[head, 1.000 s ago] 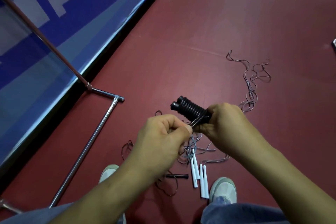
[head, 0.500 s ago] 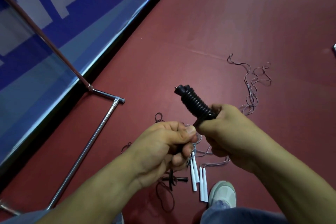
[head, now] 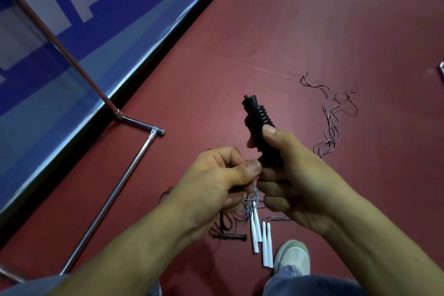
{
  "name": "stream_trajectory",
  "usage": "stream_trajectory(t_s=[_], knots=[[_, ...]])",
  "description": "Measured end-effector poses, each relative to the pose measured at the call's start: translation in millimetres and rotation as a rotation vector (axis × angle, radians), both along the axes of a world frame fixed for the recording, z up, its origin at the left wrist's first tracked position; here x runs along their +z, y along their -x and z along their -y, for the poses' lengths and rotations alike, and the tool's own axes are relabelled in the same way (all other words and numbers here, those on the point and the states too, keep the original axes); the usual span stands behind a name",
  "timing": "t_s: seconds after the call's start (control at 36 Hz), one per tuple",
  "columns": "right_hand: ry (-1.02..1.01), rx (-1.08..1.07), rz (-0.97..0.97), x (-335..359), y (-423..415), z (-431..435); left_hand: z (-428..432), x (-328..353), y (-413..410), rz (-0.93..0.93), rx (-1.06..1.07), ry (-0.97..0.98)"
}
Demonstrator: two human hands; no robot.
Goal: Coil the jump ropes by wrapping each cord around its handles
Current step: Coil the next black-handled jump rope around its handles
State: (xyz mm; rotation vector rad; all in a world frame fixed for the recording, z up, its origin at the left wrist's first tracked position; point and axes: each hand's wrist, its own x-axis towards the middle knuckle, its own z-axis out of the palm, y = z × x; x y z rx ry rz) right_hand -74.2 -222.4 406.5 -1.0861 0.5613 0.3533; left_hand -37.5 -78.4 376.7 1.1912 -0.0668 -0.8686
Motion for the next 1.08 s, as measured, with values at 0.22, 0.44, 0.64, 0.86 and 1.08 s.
stream_trajectory(t_s=[0.22, 0.44, 0.64, 0.86, 1.08], knots=[[-0.258, -0.033, 0.068, -9, 6, -5, -8, 7, -12, 0.243, 0.07, -0.182], [-0.229, -0.004, 0.123, -13, 6, -1, -9, 7, -15, 0.225, 0.108, -0.15], [-0.334, 0.028, 0.164, -11, 4, 11, -13, 9, -19, 0.301, 0.01, -0.082], [-0.407, 0.064, 0.16, -16, 5, 18, -17, 12, -25, 0.302, 0.039, -0.042], [-0.452, 0.048, 0.191, -12, 3, 20, -16, 13, -19, 0.753, 0.218, -0.171]])
